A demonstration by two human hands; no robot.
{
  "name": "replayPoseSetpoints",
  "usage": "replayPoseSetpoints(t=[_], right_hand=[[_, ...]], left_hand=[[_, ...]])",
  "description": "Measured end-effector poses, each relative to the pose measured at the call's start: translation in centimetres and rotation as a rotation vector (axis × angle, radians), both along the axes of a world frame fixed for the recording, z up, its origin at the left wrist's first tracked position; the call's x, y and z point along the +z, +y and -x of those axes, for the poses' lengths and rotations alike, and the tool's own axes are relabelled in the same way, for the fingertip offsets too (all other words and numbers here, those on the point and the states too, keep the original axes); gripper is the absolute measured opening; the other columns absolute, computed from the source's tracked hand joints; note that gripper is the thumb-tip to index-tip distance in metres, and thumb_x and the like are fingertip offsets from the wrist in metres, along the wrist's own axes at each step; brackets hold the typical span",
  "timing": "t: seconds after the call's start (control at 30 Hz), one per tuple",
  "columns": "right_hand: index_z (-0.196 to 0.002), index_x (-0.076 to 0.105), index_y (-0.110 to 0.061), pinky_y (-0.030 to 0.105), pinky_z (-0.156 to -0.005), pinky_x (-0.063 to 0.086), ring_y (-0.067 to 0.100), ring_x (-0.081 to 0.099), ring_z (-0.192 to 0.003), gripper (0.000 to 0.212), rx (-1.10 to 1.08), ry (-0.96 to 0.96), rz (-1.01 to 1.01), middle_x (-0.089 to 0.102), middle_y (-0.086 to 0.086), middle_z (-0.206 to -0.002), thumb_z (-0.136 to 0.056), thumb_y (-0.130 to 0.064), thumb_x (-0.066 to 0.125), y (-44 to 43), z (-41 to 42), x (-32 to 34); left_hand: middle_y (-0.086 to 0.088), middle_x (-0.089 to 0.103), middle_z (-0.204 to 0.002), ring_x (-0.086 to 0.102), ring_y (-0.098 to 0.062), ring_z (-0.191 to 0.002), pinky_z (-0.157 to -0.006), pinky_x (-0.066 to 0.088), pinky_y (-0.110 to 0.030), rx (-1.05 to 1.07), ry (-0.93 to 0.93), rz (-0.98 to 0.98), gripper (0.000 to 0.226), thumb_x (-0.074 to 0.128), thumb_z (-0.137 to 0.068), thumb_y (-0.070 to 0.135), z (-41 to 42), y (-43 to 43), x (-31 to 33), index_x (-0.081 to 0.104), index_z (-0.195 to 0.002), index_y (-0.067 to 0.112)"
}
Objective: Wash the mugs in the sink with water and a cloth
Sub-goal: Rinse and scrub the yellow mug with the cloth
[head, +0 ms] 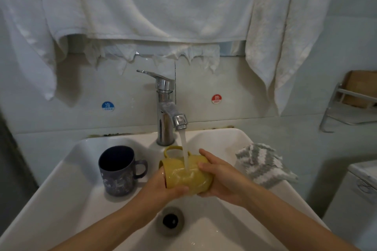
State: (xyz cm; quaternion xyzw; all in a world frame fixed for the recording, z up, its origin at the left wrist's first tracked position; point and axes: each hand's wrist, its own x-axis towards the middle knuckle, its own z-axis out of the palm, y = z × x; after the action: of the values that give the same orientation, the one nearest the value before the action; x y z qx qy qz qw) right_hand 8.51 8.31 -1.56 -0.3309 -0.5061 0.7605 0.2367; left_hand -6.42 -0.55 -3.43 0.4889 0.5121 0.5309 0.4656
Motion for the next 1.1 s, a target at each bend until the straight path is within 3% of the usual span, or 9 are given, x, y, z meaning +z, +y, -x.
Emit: replayPoseSetpoints(t=[0.13, 0.33, 0.4, 0.5, 0.6, 0.73, 0.9, 1.1], right_hand=[[-0.131, 0.038, -0.039, 0.041, -0.087, 0.054, 0.022, 0.055, -0.108, 0.055, -0.020, -0.133, -0.261, 0.047, -0.004, -0.121, -0.085, -0.030, 0.066, -0.9, 0.1, -0.7], [-0.139, 0.038, -0.034, 0.048, -0.088, 0.051, 0.030, 0.051, -0.116, 0.058, 0.019, -0.049, -0.141, 0.043, 0.007, -0.134, -0.091, -0.006, 0.057, 0.2, -0.6, 0.0], [-0.139, 0.038, -0.034, 0.050, -0.091, 0.049, 0.031, 0.049, -0.119, 0.060, 0.023, -0.019, -0.126, 0.043, 0.008, -0.135, -0.091, -0.001, 0.054, 0.3, -0.5, -0.2], [-0.134, 0.043, -0.039, 0.050, -0.095, 0.048, 0.030, 0.047, -0.120, 0.060, -0.004, -0.022, -0.137, 0.041, 0.006, -0.134, -0.088, -0.004, 0.058, -0.2, 0.2, -0.4], [-0.126, 0.047, -0.041, 0.046, -0.092, 0.050, 0.027, 0.048, -0.114, 0.053, -0.062, -0.011, -0.126, 0.043, 0.003, -0.127, -0.087, -0.005, 0.054, -0.5, 0.8, -0.4], [-0.128, 0.042, -0.041, 0.045, -0.093, 0.050, 0.022, 0.048, -0.112, 0.053, -0.125, -0.052, -0.189, 0.040, 0.000, -0.129, -0.087, -0.010, 0.052, -0.9, 1.2, -0.8], [-0.135, 0.034, -0.043, 0.042, -0.094, 0.049, 0.024, 0.039, -0.122, 0.064, -0.235, -0.157, -0.297, 0.024, -0.006, -0.141, -0.083, -0.013, 0.058, -1.1, 1.5, -1.2], [-0.132, 0.037, -0.040, 0.041, -0.096, 0.047, 0.023, 0.039, -0.117, 0.060, -0.308, -0.163, -0.269, 0.025, -0.004, -0.141, -0.083, -0.007, 0.050, -0.8, 1.5, -0.7]], left_hand=[[0.005, 0.070, -0.105, 0.066, -0.014, -0.097, -0.076, 0.053, -0.026, -0.012, 0.033, -0.020, 0.067, 0.078, -0.055, 0.027, -0.4, -0.2, -0.2, 0.054, -0.117, 0.022], [-0.005, 0.069, -0.109, 0.066, -0.023, -0.100, -0.079, 0.055, -0.032, 0.018, -0.058, -0.018, 0.074, 0.080, -0.050, 0.028, 0.0, 0.0, -0.3, 0.053, -0.118, 0.018], [-0.002, 0.070, -0.106, 0.067, -0.020, -0.098, -0.075, 0.054, -0.028, 0.040, -0.038, -0.024, 0.071, 0.080, -0.052, 0.027, -0.1, -0.1, -0.1, 0.053, -0.116, 0.018], [0.002, 0.067, -0.107, 0.064, -0.016, -0.099, -0.079, 0.053, -0.027, 0.083, 0.027, 0.004, 0.049, 0.077, -0.073, 0.010, -0.6, -0.2, 0.2, 0.052, -0.114, 0.021], [0.005, 0.063, -0.111, 0.061, -0.013, -0.102, -0.086, 0.052, -0.028, 0.090, 0.119, 0.007, 0.044, 0.065, -0.082, 0.005, -1.1, -0.4, 0.2, 0.049, -0.119, 0.024], [0.016, 0.061, -0.107, 0.061, 0.003, -0.094, -0.075, 0.051, -0.015, 0.077, 0.141, -0.008, 0.036, 0.061, -0.086, 0.007, -2.0, -0.4, 0.1, 0.049, -0.107, 0.033], [0.018, 0.058, -0.112, 0.057, 0.005, -0.102, -0.075, 0.048, -0.009, 0.062, 0.213, -0.044, 0.039, 0.059, -0.089, 0.007, -3.0, 0.3, -0.2, 0.046, -0.109, 0.038], [0.016, 0.053, -0.119, 0.051, 0.004, -0.107, -0.076, 0.046, -0.006, 0.066, 0.246, -0.065, 0.044, 0.056, -0.090, 0.007, -4.1, 1.2, -0.3, 0.040, -0.112, 0.042]])
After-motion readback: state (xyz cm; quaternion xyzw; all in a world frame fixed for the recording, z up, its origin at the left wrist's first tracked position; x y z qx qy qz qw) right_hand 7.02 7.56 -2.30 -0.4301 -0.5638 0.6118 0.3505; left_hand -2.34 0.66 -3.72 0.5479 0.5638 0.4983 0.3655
